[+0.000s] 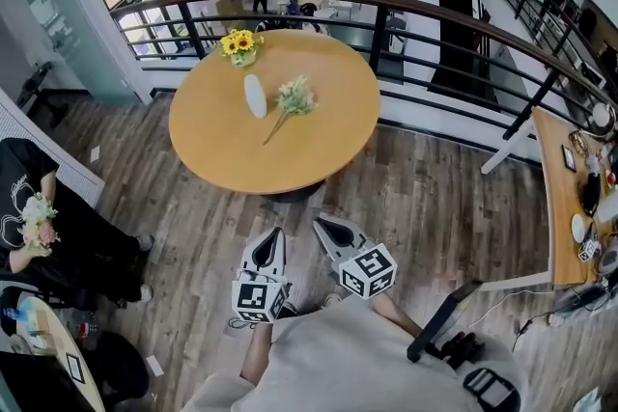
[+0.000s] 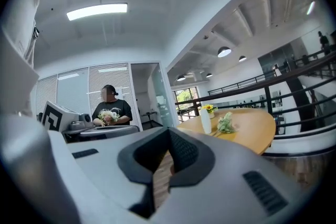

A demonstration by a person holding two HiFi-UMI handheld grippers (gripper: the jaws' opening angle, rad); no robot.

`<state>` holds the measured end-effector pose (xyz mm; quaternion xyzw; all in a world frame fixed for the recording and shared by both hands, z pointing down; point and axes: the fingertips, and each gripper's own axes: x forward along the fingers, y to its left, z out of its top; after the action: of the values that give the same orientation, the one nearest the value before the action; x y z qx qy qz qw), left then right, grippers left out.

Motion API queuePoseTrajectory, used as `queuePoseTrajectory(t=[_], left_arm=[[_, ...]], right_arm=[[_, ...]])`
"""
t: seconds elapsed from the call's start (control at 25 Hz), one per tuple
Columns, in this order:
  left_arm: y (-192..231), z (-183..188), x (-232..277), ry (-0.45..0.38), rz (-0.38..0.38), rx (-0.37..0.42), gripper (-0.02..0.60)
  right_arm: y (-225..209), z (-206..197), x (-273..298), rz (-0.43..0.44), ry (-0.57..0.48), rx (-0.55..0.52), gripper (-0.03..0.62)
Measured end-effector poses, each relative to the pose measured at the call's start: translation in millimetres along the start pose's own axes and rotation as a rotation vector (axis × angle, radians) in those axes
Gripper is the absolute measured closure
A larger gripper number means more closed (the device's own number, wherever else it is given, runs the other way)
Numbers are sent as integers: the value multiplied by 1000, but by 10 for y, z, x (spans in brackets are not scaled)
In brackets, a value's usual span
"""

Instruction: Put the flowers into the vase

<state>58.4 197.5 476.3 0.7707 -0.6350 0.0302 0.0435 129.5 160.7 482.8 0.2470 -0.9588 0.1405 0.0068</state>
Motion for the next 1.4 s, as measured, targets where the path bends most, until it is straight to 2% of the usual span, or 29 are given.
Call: queuePoseTrajectory(t=[0.2, 0.32, 0.56, 0.72, 1.04, 1.24, 1.4], left_arm=[[-108, -85, 76, 23, 1, -12, 575], [-27, -124, 137, 37, 1, -23, 575], [231, -180, 430, 51, -30, -48, 575], [548, -92, 717, 33, -67, -49, 575], [1541, 325, 1103, -21, -114, -33, 575], [2001, 380, 1214, -24, -115, -51, 575], [2182, 358, 1293, -13, -134, -66, 575]], right_arm=[[-65, -101, -23, 28, 17, 43, 586], [-71, -138, 50, 53, 27, 69, 586], [-227, -138, 336, 30, 47, 81, 586], [-306, -9, 757, 30, 36, 71, 586], [-263, 485, 1848, 6, 10, 15, 586], [-163, 486, 2267, -12, 48, 0, 586], [-164, 471, 2455, -34, 74, -2, 586]])
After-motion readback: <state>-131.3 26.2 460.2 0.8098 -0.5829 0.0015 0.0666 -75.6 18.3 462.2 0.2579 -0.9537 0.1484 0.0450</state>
